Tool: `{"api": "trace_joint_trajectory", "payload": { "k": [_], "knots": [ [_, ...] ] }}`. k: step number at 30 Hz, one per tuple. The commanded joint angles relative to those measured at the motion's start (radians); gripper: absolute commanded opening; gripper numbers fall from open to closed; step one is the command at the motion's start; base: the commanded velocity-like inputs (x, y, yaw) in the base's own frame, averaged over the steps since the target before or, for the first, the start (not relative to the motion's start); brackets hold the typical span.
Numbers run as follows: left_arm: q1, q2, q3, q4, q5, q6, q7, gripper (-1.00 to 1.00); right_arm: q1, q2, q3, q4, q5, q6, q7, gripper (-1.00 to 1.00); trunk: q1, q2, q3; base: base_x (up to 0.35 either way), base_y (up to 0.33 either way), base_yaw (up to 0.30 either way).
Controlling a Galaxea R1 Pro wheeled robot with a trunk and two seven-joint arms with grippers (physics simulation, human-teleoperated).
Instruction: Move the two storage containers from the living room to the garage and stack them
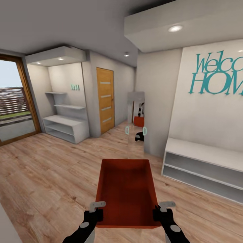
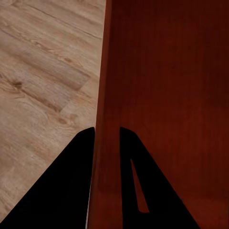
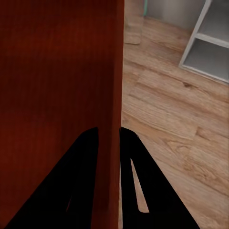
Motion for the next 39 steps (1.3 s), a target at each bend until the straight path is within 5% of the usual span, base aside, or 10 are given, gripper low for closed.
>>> {"api": "trace_joint_trajectory", "payload": {
  "k": [1,39],
  "knots": [
    [-0.001,0.0,0.003,-0.04,-0.008,-0.003,0.007,-1.0,0.0,0.0,0.012,0.003,0.003,-0.002,0.008,-1.0,0.001,-0.001,0.0,0.327,0.0,0.0],
    [-0.002,0.0,0.003,-0.04,-0.01,-0.003,0.008,-1.0,0.0,0.0,0.012,0.006,0.003,-0.003,0.008,-1.0,0.001,-0.001,0.0,0.327,0.0,0.087]
  ]
}}
